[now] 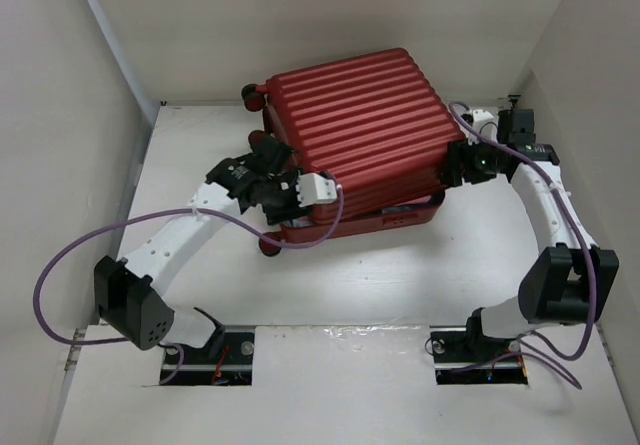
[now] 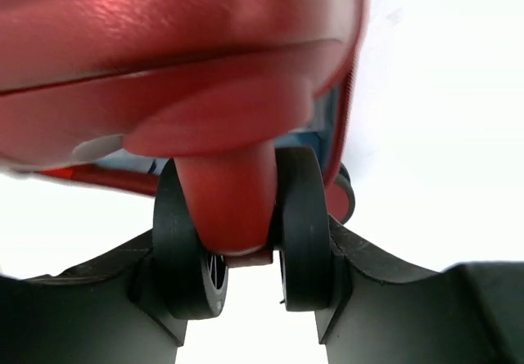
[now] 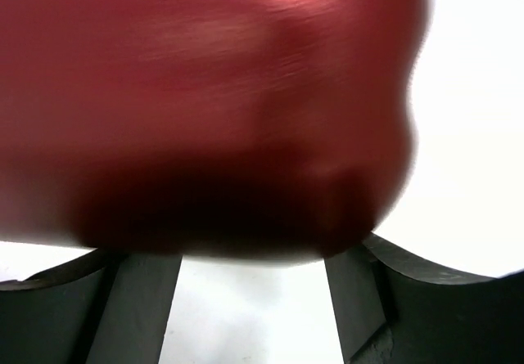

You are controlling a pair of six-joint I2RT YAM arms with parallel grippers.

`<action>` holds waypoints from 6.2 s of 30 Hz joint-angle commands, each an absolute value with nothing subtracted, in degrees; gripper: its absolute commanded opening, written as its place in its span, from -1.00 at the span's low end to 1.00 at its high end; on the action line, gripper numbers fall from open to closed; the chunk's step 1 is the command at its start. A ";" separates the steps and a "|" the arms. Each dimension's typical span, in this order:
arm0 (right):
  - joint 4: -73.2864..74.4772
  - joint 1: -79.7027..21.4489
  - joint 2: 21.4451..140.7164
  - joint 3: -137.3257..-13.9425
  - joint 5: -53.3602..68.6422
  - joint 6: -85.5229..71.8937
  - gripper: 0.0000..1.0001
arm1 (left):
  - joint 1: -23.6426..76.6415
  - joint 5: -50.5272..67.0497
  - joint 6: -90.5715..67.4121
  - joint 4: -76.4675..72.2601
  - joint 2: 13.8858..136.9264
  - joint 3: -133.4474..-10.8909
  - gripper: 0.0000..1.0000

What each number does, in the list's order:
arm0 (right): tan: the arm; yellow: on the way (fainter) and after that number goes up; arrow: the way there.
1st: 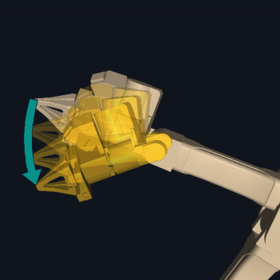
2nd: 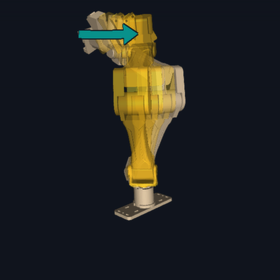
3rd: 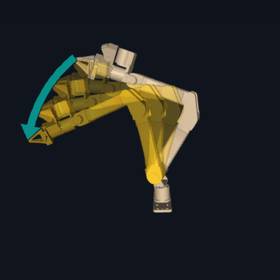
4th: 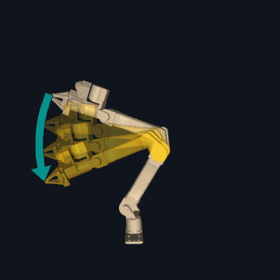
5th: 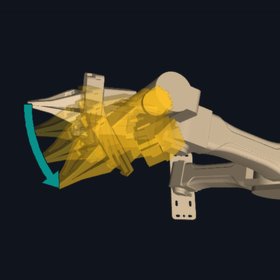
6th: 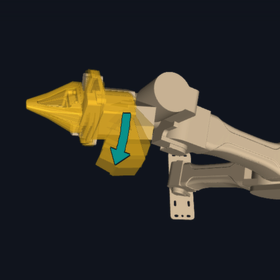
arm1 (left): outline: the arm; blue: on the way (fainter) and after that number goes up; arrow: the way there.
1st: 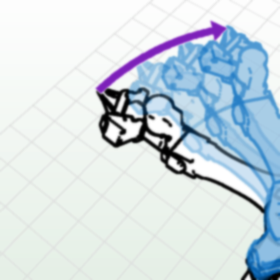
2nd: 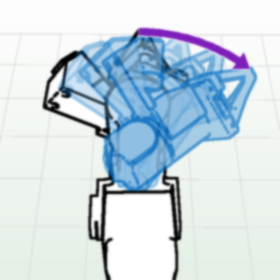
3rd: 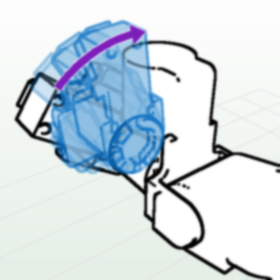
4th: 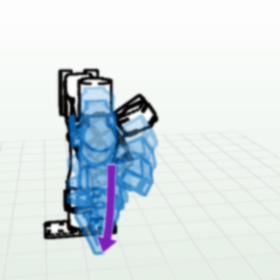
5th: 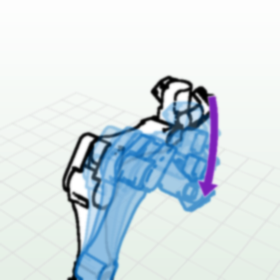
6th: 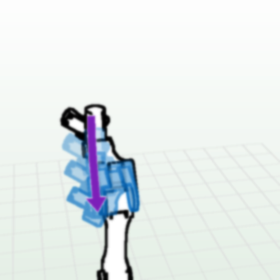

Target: Pack the luggage

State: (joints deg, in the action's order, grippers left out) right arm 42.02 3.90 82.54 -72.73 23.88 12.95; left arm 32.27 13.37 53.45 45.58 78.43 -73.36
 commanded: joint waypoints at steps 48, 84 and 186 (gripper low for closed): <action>44.03 -8.17 76.47 -83.76 8.89 12.22 1.00 | 14.41 10.37 32.26 34.80 109.42 -113.64 1.00; 64.42 -35.04 60.03 -82.79 -12.83 -15.20 1.00 | 17.31 27.86 31.83 45.26 80.17 -89.40 -1.00; 39.99 -18.80 73.39 -72.33 13.80 1.76 -1.00 | -1.58 47.46 51.31 10.79 81.74 -50.80 0.17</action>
State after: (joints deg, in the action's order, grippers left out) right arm 43.38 -16.69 77.01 -71.92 6.59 1.45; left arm -1.50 44.58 42.81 3.38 81.52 -48.97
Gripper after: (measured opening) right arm 0.699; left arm 0.588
